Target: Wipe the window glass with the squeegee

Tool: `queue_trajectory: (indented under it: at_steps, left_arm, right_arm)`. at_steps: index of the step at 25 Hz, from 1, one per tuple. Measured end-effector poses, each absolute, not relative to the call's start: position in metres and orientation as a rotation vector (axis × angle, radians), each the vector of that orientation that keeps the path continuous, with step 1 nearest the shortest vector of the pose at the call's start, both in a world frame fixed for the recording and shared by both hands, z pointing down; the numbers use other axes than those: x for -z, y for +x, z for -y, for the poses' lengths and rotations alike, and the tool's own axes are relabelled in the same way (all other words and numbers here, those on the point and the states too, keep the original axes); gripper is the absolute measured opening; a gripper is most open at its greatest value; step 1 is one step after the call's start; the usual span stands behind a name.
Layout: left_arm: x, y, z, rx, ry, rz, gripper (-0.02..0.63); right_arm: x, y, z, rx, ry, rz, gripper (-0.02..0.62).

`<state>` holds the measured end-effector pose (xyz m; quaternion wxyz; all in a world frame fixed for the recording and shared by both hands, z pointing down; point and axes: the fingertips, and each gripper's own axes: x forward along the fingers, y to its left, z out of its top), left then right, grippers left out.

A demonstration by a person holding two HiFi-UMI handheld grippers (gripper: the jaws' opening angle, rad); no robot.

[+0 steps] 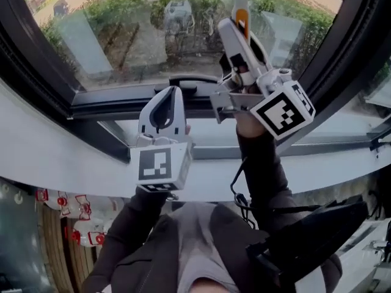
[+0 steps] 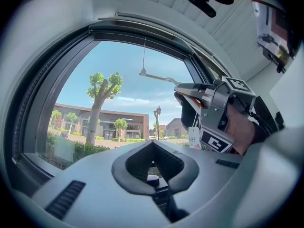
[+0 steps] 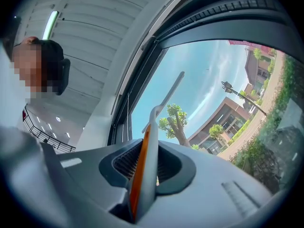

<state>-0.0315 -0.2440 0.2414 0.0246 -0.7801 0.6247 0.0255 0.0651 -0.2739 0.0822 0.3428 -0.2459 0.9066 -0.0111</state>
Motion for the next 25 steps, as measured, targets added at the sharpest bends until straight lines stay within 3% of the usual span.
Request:
queue_trajectory:
  at_steps: [5, 25]
  left_arm:
    - [-0.221, -0.029, 0.257, -0.229, -2.352, -1.858, 0.002]
    - [-0.211, -0.046, 0.290, -0.186, -2.294, -1.847, 0.002]
  right_arm:
    - [-0.081, 0.070, 0.276, 0.030, -0.633, -2.318, 0.069]
    - [-0.142, 0.064, 0.280, 0.181, -0.685, -2.295, 0.066]
